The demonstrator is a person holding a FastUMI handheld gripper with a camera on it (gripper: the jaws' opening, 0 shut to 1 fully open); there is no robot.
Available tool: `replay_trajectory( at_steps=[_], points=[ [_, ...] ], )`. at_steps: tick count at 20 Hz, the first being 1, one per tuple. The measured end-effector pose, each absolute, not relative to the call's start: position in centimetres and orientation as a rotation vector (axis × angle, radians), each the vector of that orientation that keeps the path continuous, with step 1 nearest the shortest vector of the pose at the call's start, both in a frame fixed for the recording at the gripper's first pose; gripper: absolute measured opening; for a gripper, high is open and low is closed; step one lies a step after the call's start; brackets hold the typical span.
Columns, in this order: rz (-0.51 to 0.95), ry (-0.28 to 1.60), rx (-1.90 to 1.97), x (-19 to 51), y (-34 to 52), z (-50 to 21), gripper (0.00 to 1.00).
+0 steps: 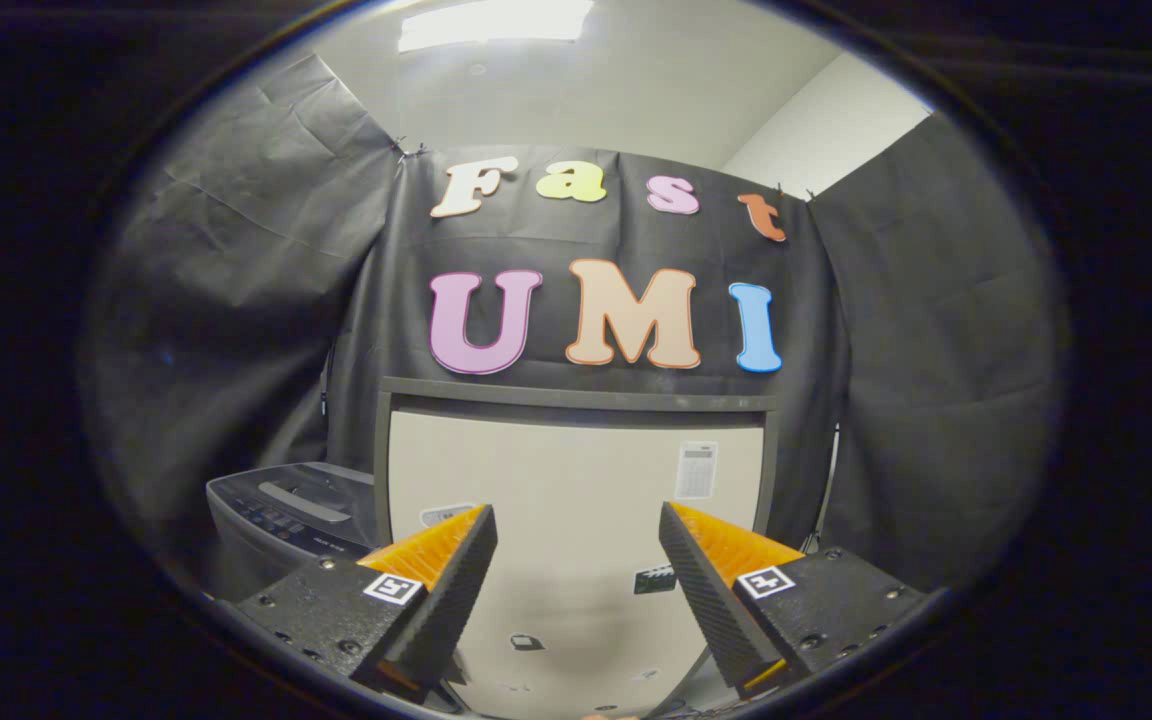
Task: Put the clothes into the washing machine and then close the washing machine lid.
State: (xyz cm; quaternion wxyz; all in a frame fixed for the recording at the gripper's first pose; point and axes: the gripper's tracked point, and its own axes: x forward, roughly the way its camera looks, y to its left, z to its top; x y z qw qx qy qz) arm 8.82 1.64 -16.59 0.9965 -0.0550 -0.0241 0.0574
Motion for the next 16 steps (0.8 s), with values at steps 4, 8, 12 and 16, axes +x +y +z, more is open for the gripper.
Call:
replay_trajectory(
  at_steps=[4,8,12,16],
  points=[
    [0.118,-0.046,-0.095,8.84,1.95,-16.40,0.98],
    [0.122,-0.035,-0.101,8.80,2.10,-16.69,0.98],
    [0.125,-0.039,-0.119,8.49,2.20,-16.63,0.98],
    [0.123,-0.048,-0.117,8.39,2.22,-16.18,0.98]
  ],
)
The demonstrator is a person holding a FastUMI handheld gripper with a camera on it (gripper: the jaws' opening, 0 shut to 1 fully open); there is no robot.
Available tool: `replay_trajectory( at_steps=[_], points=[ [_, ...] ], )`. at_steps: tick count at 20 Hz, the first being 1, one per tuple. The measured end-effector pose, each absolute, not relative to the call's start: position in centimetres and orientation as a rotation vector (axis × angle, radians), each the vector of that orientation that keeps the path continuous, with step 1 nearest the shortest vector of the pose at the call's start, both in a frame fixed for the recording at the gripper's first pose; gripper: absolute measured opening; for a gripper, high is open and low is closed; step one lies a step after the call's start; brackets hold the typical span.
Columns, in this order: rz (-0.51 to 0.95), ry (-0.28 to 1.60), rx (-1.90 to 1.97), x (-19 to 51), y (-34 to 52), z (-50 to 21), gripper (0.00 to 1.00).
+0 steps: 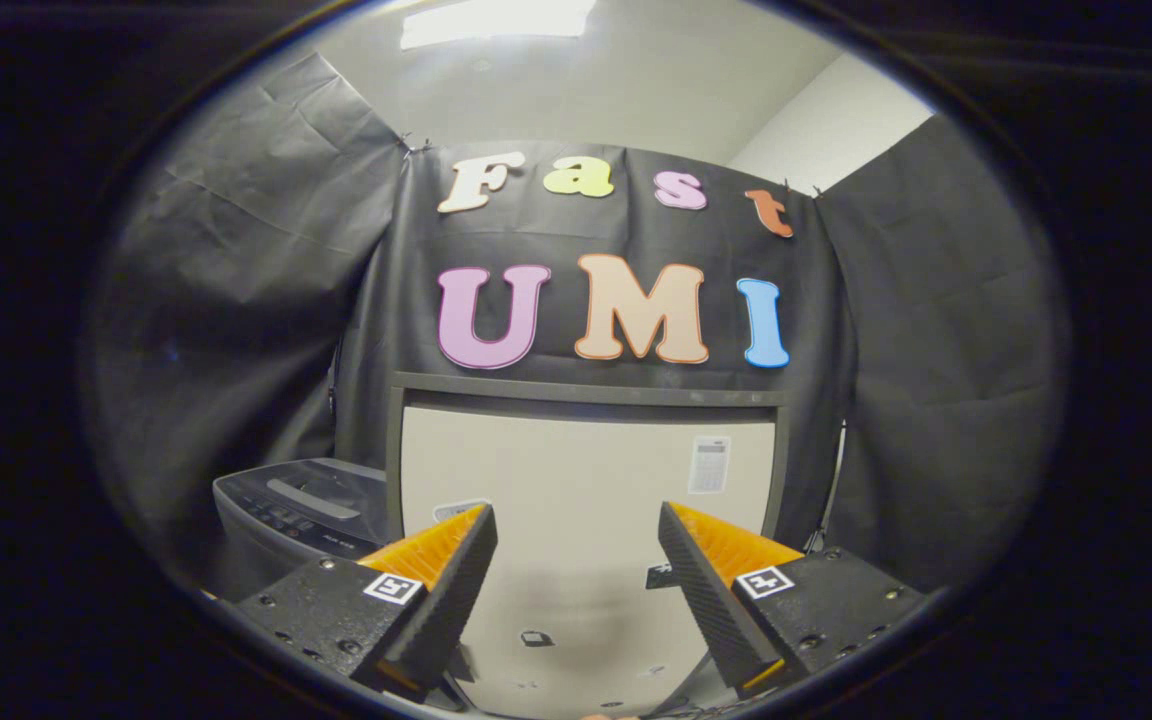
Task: Put the clothes into the washing machine and then close the washing machine lid.
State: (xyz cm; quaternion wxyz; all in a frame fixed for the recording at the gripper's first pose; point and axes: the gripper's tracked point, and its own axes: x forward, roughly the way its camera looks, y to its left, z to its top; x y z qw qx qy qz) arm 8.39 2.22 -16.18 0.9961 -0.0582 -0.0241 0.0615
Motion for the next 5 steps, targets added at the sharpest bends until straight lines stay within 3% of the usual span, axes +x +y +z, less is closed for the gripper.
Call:
replay_trajectory(
  at_steps=[5],
  points=[
    [0.119,-0.050,-0.112,8.23,1.93,-16.10,0.98]
  ],
)
